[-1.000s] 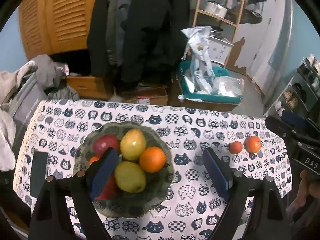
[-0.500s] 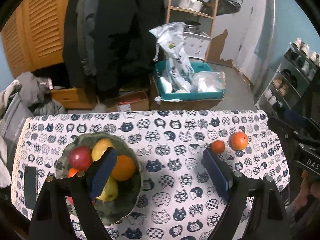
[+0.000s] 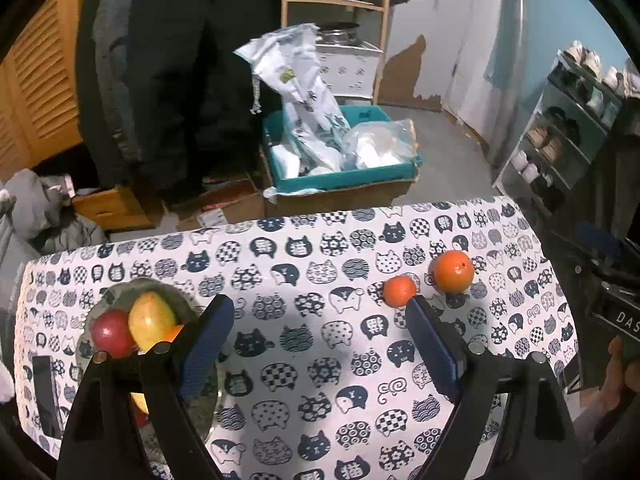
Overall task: Organize fruits
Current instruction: 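Withdraw both tools from the bowl toward the two small oranges, then grasp a small orange with left tool while right tool grasps the other orange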
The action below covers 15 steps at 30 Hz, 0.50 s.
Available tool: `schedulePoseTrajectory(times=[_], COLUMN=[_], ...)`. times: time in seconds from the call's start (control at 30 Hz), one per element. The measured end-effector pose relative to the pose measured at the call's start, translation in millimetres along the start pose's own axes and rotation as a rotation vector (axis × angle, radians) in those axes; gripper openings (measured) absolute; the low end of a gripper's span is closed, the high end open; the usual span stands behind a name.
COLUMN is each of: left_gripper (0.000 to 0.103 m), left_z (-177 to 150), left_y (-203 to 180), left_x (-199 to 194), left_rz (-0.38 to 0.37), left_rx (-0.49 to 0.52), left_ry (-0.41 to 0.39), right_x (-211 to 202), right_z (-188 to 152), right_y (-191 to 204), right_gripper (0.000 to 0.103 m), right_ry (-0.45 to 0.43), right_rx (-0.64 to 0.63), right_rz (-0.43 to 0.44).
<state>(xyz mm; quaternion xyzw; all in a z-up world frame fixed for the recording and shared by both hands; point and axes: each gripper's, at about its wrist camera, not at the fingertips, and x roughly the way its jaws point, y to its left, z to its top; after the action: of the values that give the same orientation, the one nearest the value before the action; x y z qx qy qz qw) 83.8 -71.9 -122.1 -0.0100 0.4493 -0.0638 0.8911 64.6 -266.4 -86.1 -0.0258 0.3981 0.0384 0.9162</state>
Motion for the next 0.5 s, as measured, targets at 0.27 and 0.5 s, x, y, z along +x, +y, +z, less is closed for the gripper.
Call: schedulePoseTrajectory(times=[0.27, 0.5], left_gripper=[0.089, 0.089], left_z=[6, 11], left_y=[-22, -33], left_x=[20, 41], left_rz=[-0.018, -0.025], left_rx=[0.025, 0.034], left_ry=[0.027, 0.055], right_x=[21, 47], right_z=[-10, -15], right_y=[-26, -34], right_gripper=[0.083, 0.083], right_ry=[0.053, 0.116], right_rx=[0.047, 0.039], right_rz=[-0.028, -0.028])
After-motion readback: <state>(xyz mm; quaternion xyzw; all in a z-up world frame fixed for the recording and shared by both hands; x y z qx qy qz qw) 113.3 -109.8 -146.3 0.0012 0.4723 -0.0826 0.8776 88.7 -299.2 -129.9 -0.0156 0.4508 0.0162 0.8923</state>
